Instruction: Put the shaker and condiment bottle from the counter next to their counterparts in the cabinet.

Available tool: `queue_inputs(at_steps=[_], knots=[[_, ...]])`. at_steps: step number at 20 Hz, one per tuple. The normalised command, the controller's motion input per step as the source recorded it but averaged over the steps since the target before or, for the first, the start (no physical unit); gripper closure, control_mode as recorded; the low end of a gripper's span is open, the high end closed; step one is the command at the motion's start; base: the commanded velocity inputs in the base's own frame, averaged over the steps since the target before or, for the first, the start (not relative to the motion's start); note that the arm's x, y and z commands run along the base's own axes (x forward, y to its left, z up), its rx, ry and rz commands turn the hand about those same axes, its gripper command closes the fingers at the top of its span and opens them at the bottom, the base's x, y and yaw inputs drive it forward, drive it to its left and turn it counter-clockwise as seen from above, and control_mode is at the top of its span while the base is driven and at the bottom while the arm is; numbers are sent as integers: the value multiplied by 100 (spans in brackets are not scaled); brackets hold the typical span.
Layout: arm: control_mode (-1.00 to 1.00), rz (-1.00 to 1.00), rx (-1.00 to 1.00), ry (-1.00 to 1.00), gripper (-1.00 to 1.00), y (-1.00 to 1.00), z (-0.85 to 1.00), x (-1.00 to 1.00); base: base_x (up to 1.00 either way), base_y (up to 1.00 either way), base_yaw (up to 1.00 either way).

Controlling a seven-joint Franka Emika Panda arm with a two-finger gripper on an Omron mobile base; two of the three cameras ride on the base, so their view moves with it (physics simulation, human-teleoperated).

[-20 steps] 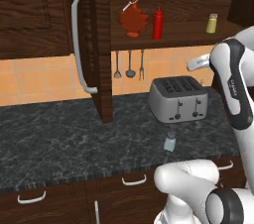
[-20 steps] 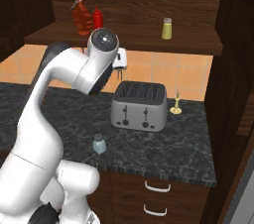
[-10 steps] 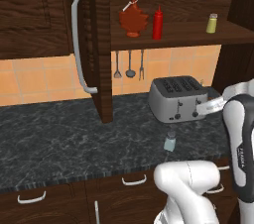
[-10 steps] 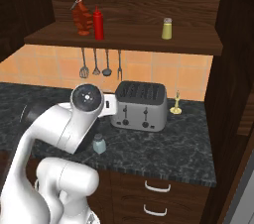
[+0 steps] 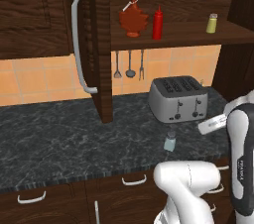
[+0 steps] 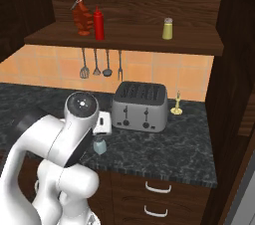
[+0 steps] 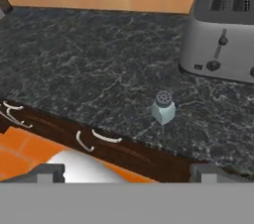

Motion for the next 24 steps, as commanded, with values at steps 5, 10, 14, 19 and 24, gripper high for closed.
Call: queue_inputs(at_steps=[5,10,14,19,24], knots=[[-100,-5,0,15,-100,76,-47,0,0,0,0],[-100,0,0,2,-100,11,-33,-11,0,0,0],[-100,0,0,1,-100,-6,-64,0,0,0,0],[-100,0,0,0,-100,-3,-49,3,0,0,0],[-100,0,0,0,-100,0,-33,2,0,0,0]])
